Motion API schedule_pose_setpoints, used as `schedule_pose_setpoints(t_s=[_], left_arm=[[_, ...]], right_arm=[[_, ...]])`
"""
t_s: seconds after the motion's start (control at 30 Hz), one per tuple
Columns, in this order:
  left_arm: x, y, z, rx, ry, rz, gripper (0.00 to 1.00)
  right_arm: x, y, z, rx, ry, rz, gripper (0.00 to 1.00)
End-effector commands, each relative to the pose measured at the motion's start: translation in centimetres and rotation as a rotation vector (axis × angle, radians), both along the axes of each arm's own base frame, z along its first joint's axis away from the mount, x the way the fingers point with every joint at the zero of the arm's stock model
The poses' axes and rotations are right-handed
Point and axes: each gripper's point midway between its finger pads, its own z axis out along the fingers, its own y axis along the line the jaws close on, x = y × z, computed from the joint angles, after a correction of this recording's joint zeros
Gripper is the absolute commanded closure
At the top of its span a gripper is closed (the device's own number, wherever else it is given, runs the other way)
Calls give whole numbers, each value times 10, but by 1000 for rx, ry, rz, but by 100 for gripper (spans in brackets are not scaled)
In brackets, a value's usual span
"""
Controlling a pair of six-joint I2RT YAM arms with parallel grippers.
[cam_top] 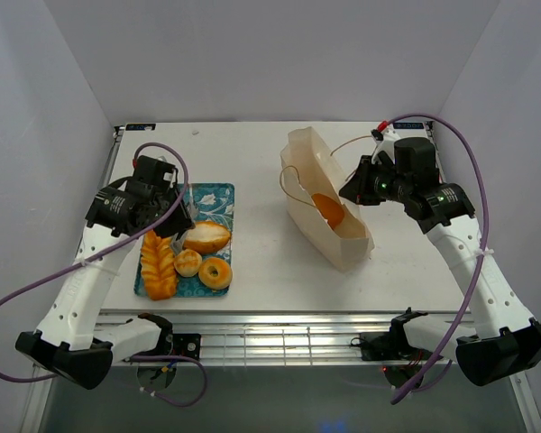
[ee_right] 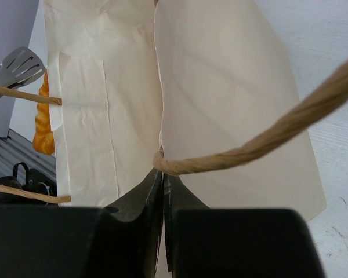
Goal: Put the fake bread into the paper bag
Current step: Pick up the fake bread from the plate.
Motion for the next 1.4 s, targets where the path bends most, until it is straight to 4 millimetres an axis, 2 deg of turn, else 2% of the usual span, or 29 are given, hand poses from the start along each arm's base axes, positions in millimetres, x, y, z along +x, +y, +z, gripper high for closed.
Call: schedule_pose_setpoints(t_s=[0.0,0.2,0.27,0.43,0.97,1.2,1.37], left_arm=[[-23,1,0,-42,65,43,59],[-45,-6,-10,-141,106,88,59],[-52,-6,-22,-144,141,98,59],[-65,-14,-23,-201,165,70,55],[-87,-36,-50,-253,353,-87,55],[-92,-32,-63,-220,386,-110,55],[-82,-24,-56,-181,327,-77,55]], right_arm=[[-1,9,16,49,-50,33,92],[-1,12,17,47,-50,44,92],[-2,14,16,49,-44,50,92],[-5,15,13,49,-41,57,92],[-8,15,3,45,-29,64,92],[-9,14,5,42,-31,58,92],[-9,14,5,42,-26,61,92]])
